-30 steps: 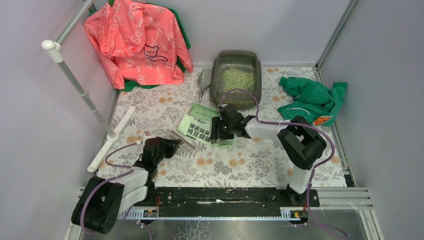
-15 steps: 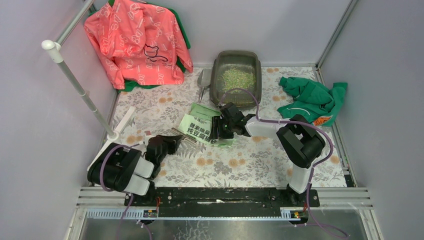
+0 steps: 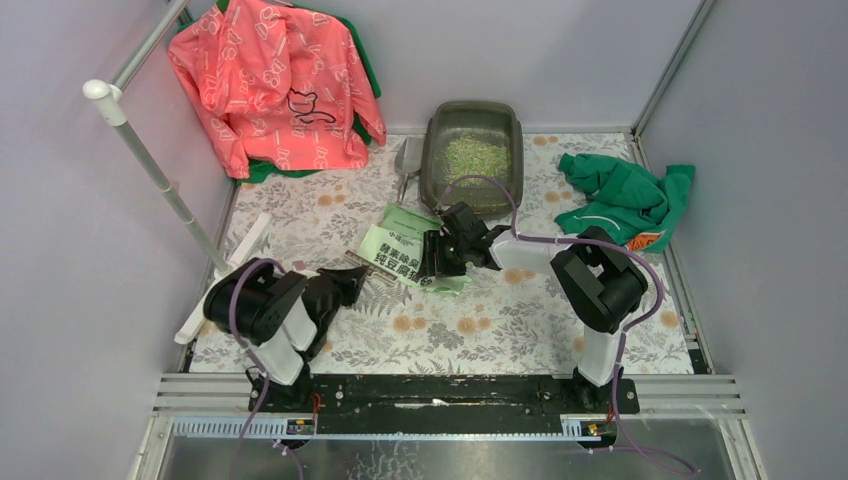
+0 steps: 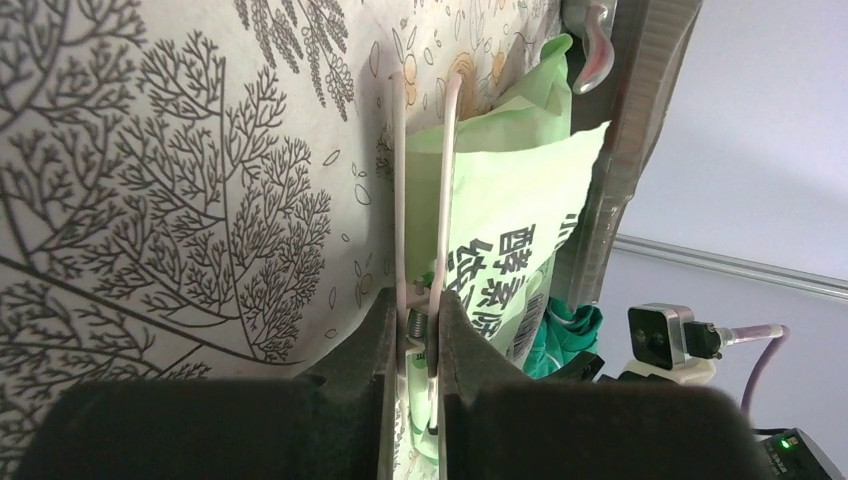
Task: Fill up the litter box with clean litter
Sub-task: Clamp the cat litter bag at the center of the board, then pick up the cat litter bag at the center of the board.
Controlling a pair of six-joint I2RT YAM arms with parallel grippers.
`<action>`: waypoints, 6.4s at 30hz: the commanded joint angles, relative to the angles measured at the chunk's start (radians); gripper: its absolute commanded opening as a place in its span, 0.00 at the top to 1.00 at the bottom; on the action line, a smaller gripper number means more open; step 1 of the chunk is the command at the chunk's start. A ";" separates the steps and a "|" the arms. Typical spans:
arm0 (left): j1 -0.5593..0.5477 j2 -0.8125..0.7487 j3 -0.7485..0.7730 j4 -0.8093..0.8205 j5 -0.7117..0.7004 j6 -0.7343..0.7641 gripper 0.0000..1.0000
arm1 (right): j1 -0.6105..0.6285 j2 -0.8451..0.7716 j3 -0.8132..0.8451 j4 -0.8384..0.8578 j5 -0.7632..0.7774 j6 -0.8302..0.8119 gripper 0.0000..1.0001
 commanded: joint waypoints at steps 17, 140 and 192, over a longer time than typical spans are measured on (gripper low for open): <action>-0.151 0.359 -0.064 0.378 -0.149 0.049 1.00 | -0.028 0.046 0.009 -0.015 -0.043 -0.032 0.42; -0.132 0.147 0.388 -0.114 0.468 0.243 0.01 | 0.307 -0.218 -0.154 -0.001 0.721 -0.434 0.26; 0.005 -0.975 0.550 -1.526 0.093 0.676 0.01 | 0.158 -0.614 0.588 -0.648 0.705 -0.398 1.00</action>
